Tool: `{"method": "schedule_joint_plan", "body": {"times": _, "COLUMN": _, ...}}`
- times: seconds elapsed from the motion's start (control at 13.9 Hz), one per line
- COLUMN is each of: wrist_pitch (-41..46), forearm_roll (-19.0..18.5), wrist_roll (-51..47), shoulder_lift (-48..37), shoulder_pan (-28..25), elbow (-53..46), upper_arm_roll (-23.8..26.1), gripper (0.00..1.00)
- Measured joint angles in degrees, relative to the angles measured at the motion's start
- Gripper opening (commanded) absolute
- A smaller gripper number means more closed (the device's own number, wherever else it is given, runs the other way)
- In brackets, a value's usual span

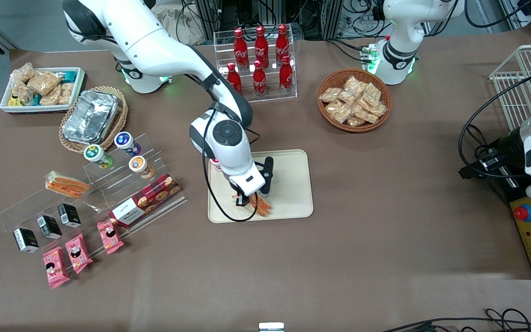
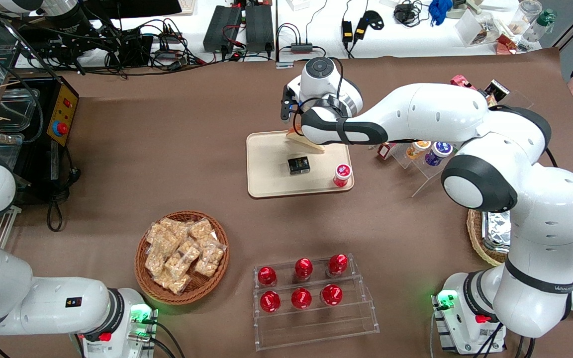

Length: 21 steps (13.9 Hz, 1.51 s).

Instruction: Place sandwich on tray

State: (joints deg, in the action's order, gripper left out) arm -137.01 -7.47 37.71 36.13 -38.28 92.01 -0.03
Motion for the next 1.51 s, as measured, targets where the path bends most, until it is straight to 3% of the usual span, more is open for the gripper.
{"method": "schedule_joint_plan", "body": {"times": 0.07, "wrist_pitch": -0.02, "forearm_roll": 0.0, "wrist_roll": 0.19, "shoulder_lift": -0.06, "shoulder_pan": 0.02, "elbow": -0.06, "upper_arm_roll": -0.07, "gripper": 0.7}}
{"method": "schedule_joint_plan", "body": {"times": 0.22, "wrist_pitch": -0.03, "forearm_roll": 0.0, "wrist_roll": 0.33, "shoulder_lift": -0.09, "shoulder_pan": 0.15, "elbow": -0.21, "upper_arm_roll": -0.25, "gripper": 0.72}}
{"method": "schedule_joint_plan", "body": {"times": 0.29, "wrist_pitch": -0.04, "forearm_roll": 0.0, "wrist_roll": 0.32, "shoulder_lift": -0.11, "shoulder_pan": 0.26, "elbow": -0.27, "upper_arm_roll": -0.29, "gripper": 0.94}}
{"method": "schedule_joint_plan", "body": {"times": 0.36, "wrist_pitch": -0.08, "forearm_roll": 0.0, "wrist_roll": 0.32, "shoulder_lift": -0.22, "shoulder_pan": 0.36, "elbow": -0.37, "upper_arm_roll": -0.32, "gripper": 0.99}}
{"method": "schedule_joint_plan", "body": {"times": 0.58, "wrist_pitch": -0.15, "forearm_roll": 0.17, "wrist_roll": 0.16, "shoulder_lift": -1.62, "shoulder_pan": 0.9, "elbow": -0.71, "upper_arm_roll": -0.83, "gripper": 0.99}}
{"method": "schedule_joint_plan", "body": {"times": 0.79, "wrist_pitch": -0.03, "forearm_roll": 4.15, "wrist_roll": 0.14, "shoulder_lift": -5.33, "shoulder_pan": 3.74, "elbow": -0.96, "upper_arm_roll": -0.98, "gripper": 0.99}}
{"method": "schedule_joint_plan", "body": {"times": 1.15, "wrist_pitch": 7.75, "forearm_roll": 6.86, "wrist_roll": 0.09, "shoulder_lift": -12.04, "shoulder_pan": 9.83, "elbow": -1.15, "upper_arm_roll": -1.39, "gripper": 0.99}}
{"method": "schedule_joint_plan", "body": {"times": 1.51, "wrist_pitch": 17.15, "forearm_roll": 14.61, "wrist_roll": -1.3, "shoulder_lift": -17.2, "shoulder_pan": 15.24, "elbow": -1.84, "upper_arm_roll": -5.13, "gripper": 0.99}}
